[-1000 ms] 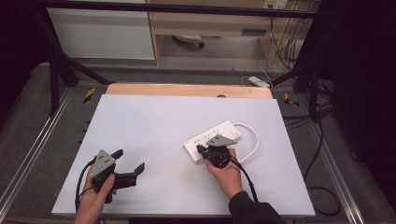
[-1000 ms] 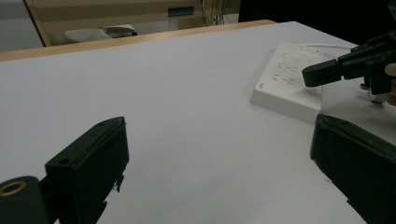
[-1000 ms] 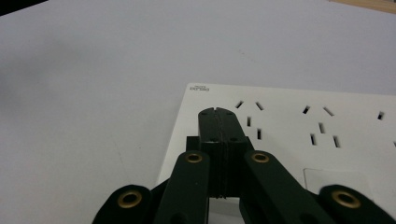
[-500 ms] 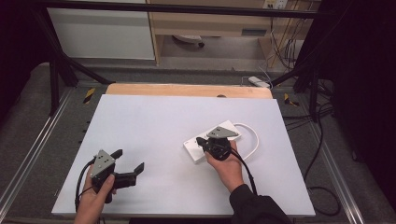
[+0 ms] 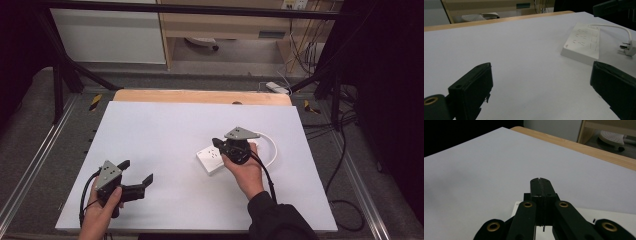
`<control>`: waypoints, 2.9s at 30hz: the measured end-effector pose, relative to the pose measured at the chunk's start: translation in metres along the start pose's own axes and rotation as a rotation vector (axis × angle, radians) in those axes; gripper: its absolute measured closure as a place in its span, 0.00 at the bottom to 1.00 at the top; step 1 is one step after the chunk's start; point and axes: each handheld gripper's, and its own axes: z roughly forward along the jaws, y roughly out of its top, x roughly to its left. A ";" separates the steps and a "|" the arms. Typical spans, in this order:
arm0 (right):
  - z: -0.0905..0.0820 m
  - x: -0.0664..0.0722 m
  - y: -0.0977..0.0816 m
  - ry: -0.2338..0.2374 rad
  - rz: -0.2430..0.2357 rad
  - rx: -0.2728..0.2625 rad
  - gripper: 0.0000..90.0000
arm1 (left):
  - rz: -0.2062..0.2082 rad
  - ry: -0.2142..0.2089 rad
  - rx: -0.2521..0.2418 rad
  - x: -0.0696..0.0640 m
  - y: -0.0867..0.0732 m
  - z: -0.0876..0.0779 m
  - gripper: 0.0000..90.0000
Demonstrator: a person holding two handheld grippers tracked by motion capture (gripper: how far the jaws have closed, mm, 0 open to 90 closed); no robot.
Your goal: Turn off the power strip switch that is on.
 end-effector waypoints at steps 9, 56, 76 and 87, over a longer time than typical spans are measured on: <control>-0.012 -0.008 0.006 0.005 0.038 -0.023 0.74 | -0.004 0.006 -0.004 0.000 0.000 -0.001 0.05; -0.085 -0.055 0.017 -0.085 0.040 -0.184 0.06 | -0.021 0.017 -0.019 0.005 -0.001 -0.004 0.05; -0.136 -0.079 -0.012 -0.166 0.058 -0.270 0.03 | -0.042 0.038 -0.033 0.012 -0.002 -0.010 0.05; -0.164 -0.095 -0.051 -0.237 0.098 -0.312 0.02 | -0.044 0.040 -0.032 0.013 -0.002 -0.010 0.05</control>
